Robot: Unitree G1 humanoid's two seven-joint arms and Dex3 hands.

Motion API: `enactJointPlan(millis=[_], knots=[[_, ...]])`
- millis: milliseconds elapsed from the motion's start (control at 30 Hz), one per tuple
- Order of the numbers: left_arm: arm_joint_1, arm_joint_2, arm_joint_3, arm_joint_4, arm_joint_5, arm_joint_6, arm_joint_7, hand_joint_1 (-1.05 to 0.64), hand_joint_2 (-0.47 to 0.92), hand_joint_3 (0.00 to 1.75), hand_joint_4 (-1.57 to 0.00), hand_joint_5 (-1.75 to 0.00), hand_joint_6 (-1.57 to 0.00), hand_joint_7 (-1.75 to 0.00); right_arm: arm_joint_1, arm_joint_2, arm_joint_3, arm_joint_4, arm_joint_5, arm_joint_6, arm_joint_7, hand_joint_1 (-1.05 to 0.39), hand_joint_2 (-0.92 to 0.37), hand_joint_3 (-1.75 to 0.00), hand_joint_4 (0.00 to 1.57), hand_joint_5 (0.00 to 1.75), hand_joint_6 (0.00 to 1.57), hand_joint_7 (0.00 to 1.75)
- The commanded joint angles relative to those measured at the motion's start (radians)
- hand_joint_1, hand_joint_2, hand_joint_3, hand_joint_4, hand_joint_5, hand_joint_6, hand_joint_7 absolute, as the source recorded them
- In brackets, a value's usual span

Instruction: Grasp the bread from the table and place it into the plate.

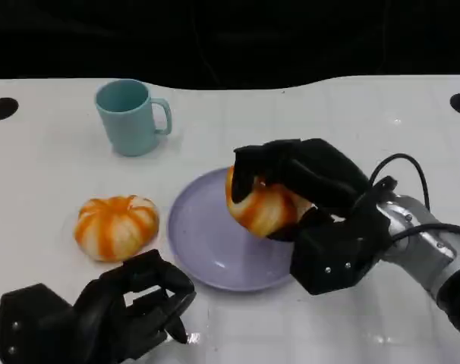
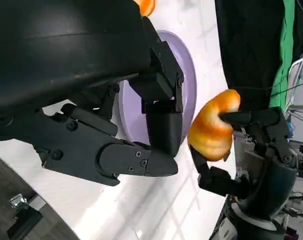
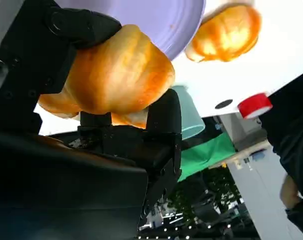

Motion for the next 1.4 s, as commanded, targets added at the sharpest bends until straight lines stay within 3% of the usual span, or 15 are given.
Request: enactJointPlan(millis=[33,67,133,167,233,267,367,400,567,800,1167,1400], knots=[[0.012,0.005,0.003,-0.025,0.004,0.004,0.016,-0.5,0.92,0.28,-0.76,-1.75,-0.74,-1.39,-0.025,0.007,-0.004,0.018,0.02,-0.006,0.024,-0.12,-0.29,-1.32,0.96,1.75,0.84,1.47],[0.013,0.006,0.002,-0.026,0.004,0.003,0.016,-0.5,0.92,0.27,-0.75,-1.75,-0.74,-1.39,-0.023,0.011,-0.008,0.025,0.031,-0.011,0.028,-0.12,-0.31,-1.27,0.92,1.74,0.88,1.22],[0.014,0.007,0.001,-0.028,0.005,-0.001,0.015,-0.5,0.92,0.27,-0.75,-1.75,-0.74,-1.39,-0.019,0.017,-0.015,0.031,0.048,-0.014,0.04,-0.12,-0.38,-1.08,0.88,1.71,0.93,0.92],[0.015,0.008,0.0,-0.03,0.005,-0.001,0.015,-0.5,0.92,0.28,-0.75,-1.75,-0.74,-1.39,-0.017,0.017,-0.015,0.03,0.051,-0.011,0.048,-0.17,-0.44,-0.91,0.82,1.5,0.89,0.72],[0.018,0.008,-0.001,-0.037,0.007,0.004,0.019,-0.5,0.92,0.28,-0.75,-1.75,-0.74,-1.39,-0.017,0.009,-0.008,0.021,0.044,-0.002,0.068,-0.23,-0.54,-0.7,0.75,1.25,0.86,0.48],[0.019,0.008,-0.001,-0.039,0.006,0.005,0.02,-0.5,0.92,0.28,-0.74,-1.75,-0.74,-1.39,-0.018,0.005,-0.003,0.018,0.039,0.003,0.08,-0.29,-0.62,-0.56,0.66,1.04,0.78,0.33],[0.022,0.007,-0.001,-0.04,0.004,0.001,0.019,-0.5,0.92,0.28,-0.74,-1.75,-0.73,-1.39,-0.022,-0.011,0.011,0.004,0.019,0.021,0.119,-0.42,-0.85,-0.19,0.53,0.58,0.65,0.08],[0.022,0.006,-0.001,-0.039,0.004,-0.002,0.018,-0.5,0.92,0.29,-0.73,-1.75,-0.73,-1.39,-0.023,-0.016,0.015,-0.003,0.012,0.028,0.129,-0.46,-0.88,-0.15,0.48,0.5,0.62,0.04],[0.023,0.008,0.001,-0.037,0.0,-0.003,0.013,-0.5,0.92,0.29,-0.73,-1.75,-0.73,-1.39,-0.014,-0.048,0.024,-0.068,0.01,0.09,0.227,-0.63,-0.92,-0.19,0.22,0.31,0.39,0.0],[0.023,0.009,0.003,-0.038,-0.004,-0.002,0.011,-0.5,0.92,0.28,-0.74,-1.75,-0.73,-1.39,0.02,-0.085,0.013,-0.171,0.033,0.156,0.325,-0.68,-0.92,-0.23,0.13,0.28,0.32,0.0],[0.019,0.007,0.004,-0.033,-0.005,-0.002,0.014,-0.51,0.92,0.28,-0.75,-1.75,-0.74,-1.38,0.106,-0.128,-0.034,-0.289,0.103,0.166,0.369,-0.65,-0.92,-0.21,0.17,0.32,0.35,0.01],[0.019,0.007,0.004,-0.039,-0.006,0.009,0.018,-0.5,0.92,0.29,-0.74,-1.75,-0.74,-1.38,0.225,-0.16,-0.099,-0.427,0.174,0.174,0.372,-0.58,-0.92,-0.17,0.33,0.4,0.47,0.06]])
